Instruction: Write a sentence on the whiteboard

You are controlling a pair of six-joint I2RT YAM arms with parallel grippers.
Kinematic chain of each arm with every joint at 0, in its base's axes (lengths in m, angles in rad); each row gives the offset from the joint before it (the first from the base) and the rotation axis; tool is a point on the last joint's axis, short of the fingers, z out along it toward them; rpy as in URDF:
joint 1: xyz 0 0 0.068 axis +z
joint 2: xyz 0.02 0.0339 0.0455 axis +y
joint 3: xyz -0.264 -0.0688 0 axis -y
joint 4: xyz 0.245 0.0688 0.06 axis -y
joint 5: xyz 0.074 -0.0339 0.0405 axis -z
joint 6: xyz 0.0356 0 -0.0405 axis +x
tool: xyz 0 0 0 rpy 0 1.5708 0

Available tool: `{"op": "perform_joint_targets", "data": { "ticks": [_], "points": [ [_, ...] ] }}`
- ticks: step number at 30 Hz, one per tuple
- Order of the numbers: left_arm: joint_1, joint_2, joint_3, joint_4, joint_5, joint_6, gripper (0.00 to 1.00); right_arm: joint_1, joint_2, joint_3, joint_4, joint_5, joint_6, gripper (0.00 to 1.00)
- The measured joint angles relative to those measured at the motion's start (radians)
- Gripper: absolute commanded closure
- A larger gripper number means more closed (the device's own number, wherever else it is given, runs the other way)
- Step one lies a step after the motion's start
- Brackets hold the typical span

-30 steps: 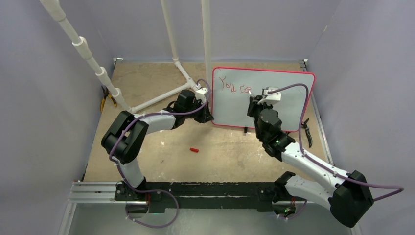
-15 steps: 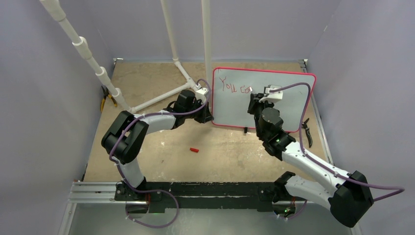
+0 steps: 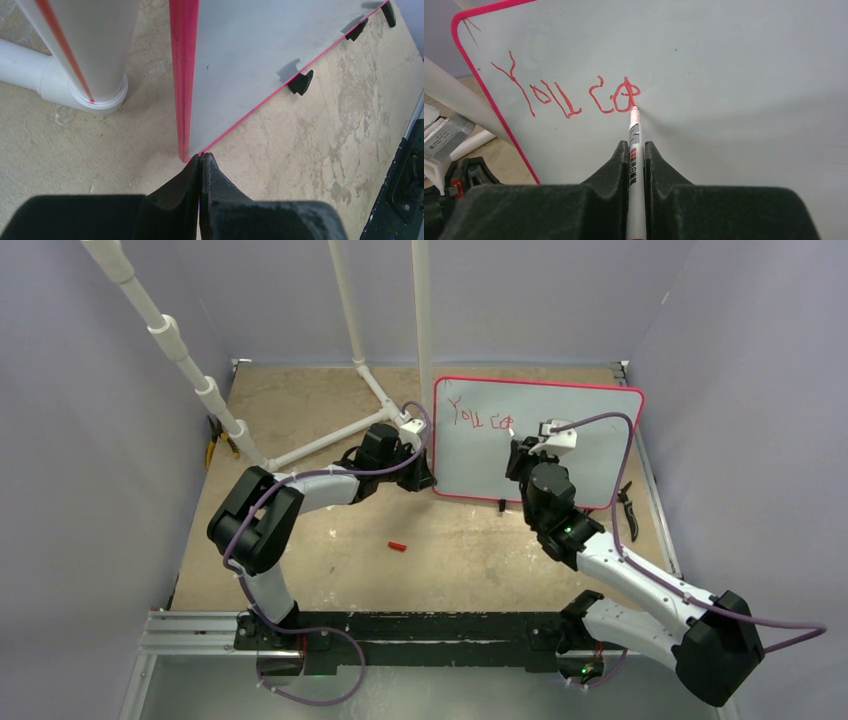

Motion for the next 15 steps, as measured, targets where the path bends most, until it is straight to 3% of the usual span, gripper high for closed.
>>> {"op": "perform_joint_targets", "data": {
  "ticks": [15],
  "points": [
    [-0.001, 0.0, 0.0, 0.0, 0.0, 0.0, 1.0, 0.0, -0.065, -0.001, -0.026, 0.025, -0.009, 1.0]
  ]
}}
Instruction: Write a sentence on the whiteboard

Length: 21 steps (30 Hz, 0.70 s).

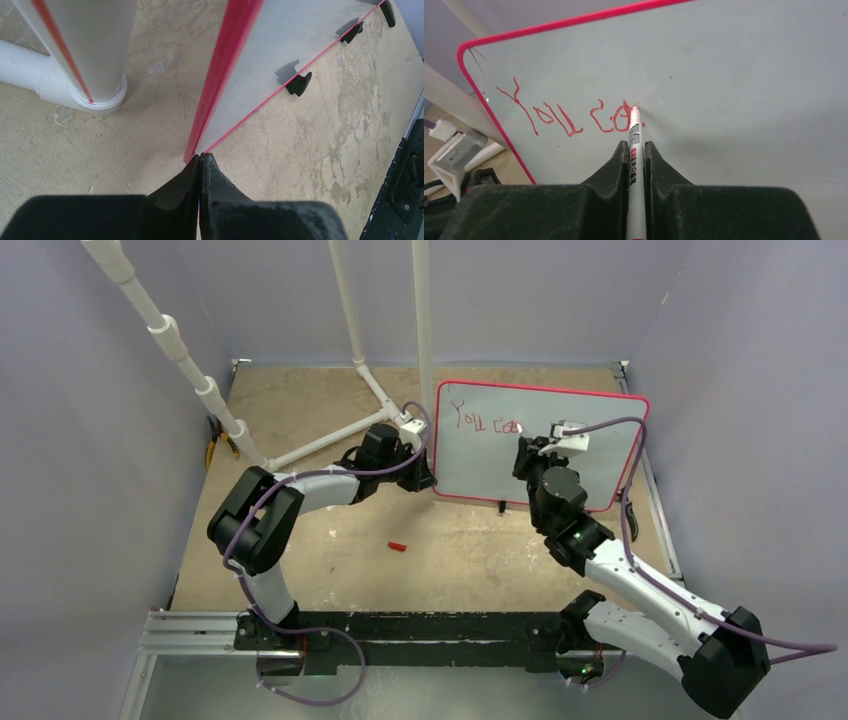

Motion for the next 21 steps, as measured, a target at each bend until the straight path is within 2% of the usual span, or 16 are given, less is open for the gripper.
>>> {"op": "perform_joint_targets", "data": {
  "ticks": [21],
  "points": [
    [0.0, 0.0, 0.0, 0.0, 0.0, 0.0, 1.0, 0.0, 0.028, 0.005, -0.006, 0.009, 0.01, 1.0]
  ]
}}
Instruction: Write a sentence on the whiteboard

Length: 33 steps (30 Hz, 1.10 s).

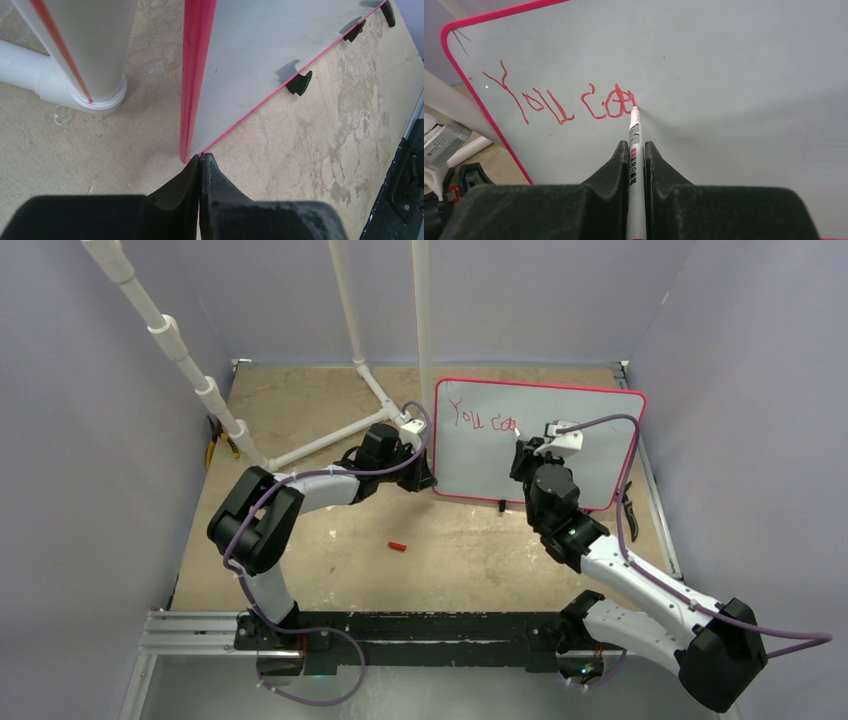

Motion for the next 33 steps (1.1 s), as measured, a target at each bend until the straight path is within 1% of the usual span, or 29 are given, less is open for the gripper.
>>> {"op": "perform_joint_targets", "data": {
  "ticks": [6, 11, 21, 33],
  "points": [
    [0.0, 0.0, 0.0, 0.0, 0.0, 0.0, 1.0, 0.0, -0.011, -0.012, -0.027, -0.006, 0.036, 1.0],
    [0.0, 0.0, 0.0, 0.0, 0.0, 0.0, 1.0, 0.0, -0.011, -0.012, -0.027, -0.006, 0.035, 1.0],
    [0.0, 0.0, 0.0, 0.0, 0.0, 0.0, 1.0, 0.0, -0.008, -0.002, 0.024, -0.003, 0.007, 1.0],
    [0.0, 0.0, 0.0, -0.002, 0.0, 0.0, 1.0, 0.0, 0.001, 0.016, 0.039, 0.072, -0.011, 1.0]
  ]
}}
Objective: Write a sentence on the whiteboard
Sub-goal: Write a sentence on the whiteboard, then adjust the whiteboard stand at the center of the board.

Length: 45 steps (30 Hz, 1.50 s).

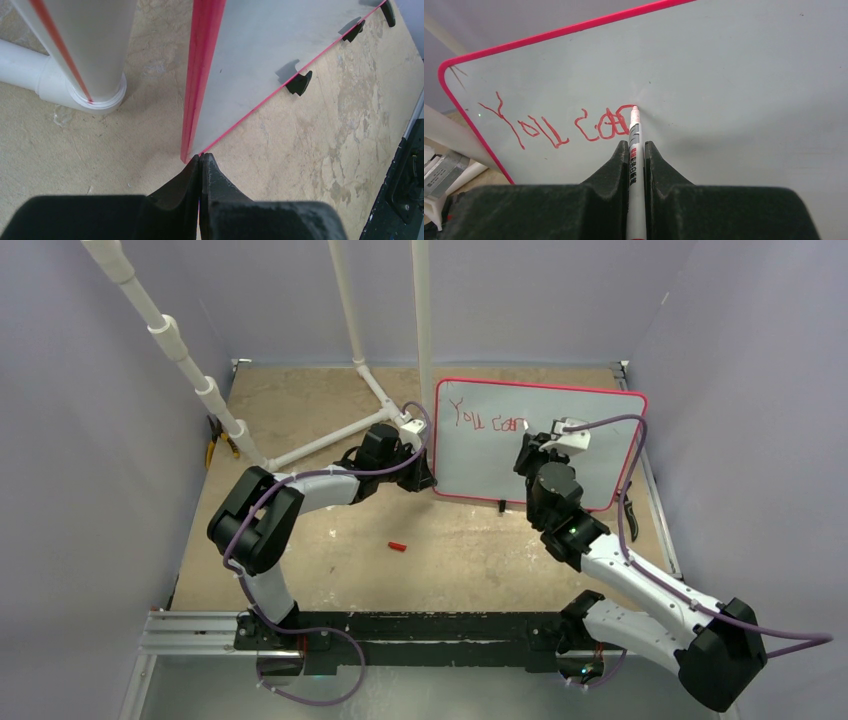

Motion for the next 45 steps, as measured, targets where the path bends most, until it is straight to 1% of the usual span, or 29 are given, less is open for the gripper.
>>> {"op": "perform_joint_targets", "data": {
  "ticks": [5, 12, 28, 30, 33, 35, 39, 42, 45],
  "points": [
    [0.0, 0.0, 0.0, -0.002, 0.0, 0.0, 1.0, 0.0, 0.0, 0.0, -0.014, 0.007, 0.005, 1.0],
    [0.0, 0.0, 0.0, -0.007, 0.0, 0.0, 1.0, 0.0, -0.013, -0.002, -0.076, 0.005, 0.042, 1.0],
    [0.0, -0.013, 0.004, -0.013, 0.0, 0.0, 0.99, 0.0, -0.115, -0.016, -0.177, -0.015, 0.081, 1.0],
    [-0.002, -0.019, 0.005, -0.013, 0.0, 0.0, 0.95, 0.0, -0.143, -0.016, -0.183, -0.031, 0.079, 1.0],
    [-0.004, -0.032, 0.005, -0.013, -0.001, 0.0, 0.84, 0.0, -0.18, -0.007, -0.198, -0.04, 0.067, 1.0],
    [-0.006, -0.043, 0.005, -0.014, -0.006, 0.002, 0.78, 0.0, -0.197, 0.006, -0.211, -0.04, 0.057, 1.0],
    [-0.031, -0.09, 0.005, -0.04, -0.07, 0.01, 0.7, 0.0, -0.225, 0.024, -0.22, -0.04, 0.043, 1.0],
    [-0.102, -0.131, 0.019, -0.075, -0.163, 0.016, 0.67, 0.0, -0.242, 0.032, -0.228, -0.041, 0.034, 1.0],
    [-0.199, -0.154, 0.04, -0.085, -0.245, -0.003, 0.64, 0.0, -0.268, 0.037, -0.227, -0.048, 0.024, 1.0]
  ]
}}
